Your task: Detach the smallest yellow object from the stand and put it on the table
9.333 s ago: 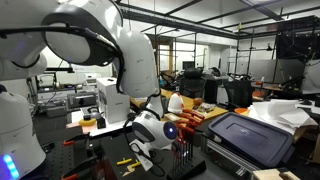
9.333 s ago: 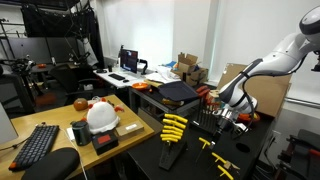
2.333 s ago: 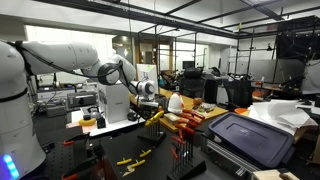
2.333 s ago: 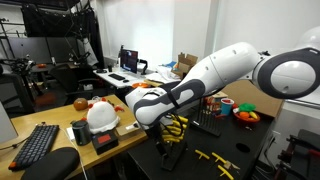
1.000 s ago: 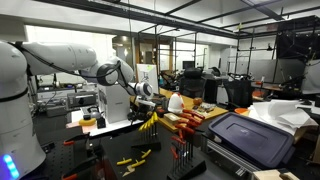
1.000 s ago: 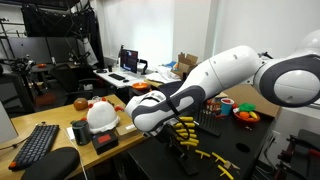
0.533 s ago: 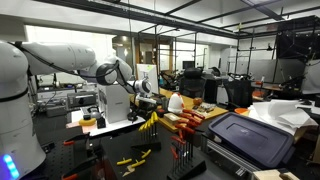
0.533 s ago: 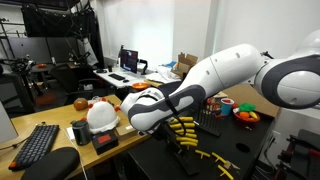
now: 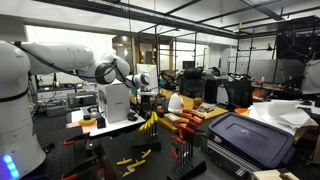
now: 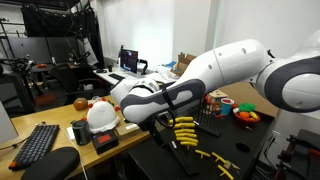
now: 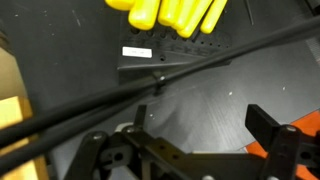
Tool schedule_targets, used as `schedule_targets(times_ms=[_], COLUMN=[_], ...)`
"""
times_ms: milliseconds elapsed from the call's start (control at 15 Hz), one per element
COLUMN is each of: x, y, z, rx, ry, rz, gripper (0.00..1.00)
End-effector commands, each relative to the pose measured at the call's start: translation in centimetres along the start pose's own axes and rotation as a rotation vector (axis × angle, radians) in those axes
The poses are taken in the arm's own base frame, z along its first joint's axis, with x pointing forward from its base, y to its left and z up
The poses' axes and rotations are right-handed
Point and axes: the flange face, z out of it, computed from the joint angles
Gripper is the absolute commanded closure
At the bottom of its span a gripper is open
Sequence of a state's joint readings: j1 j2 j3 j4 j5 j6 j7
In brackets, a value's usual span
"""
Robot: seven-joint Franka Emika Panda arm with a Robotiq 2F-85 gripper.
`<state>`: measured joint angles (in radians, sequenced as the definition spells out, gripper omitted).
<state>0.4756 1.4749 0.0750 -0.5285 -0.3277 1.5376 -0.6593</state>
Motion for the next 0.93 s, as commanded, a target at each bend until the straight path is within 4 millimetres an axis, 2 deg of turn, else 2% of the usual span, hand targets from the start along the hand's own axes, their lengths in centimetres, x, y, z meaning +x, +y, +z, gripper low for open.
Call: schedule_targets(times_ms=[0,533,867], x=[-0.7,-3.7,-5.9], y=[2.2,7.8,11.2], z=[-3.2,-6.9,-8.0], rx=[-0.059,-0.076,-0.096], ry=[0.143,0.458,0.628], rz=[0.127,0.433,0.645], gripper=[0.00,0.00,0.00])
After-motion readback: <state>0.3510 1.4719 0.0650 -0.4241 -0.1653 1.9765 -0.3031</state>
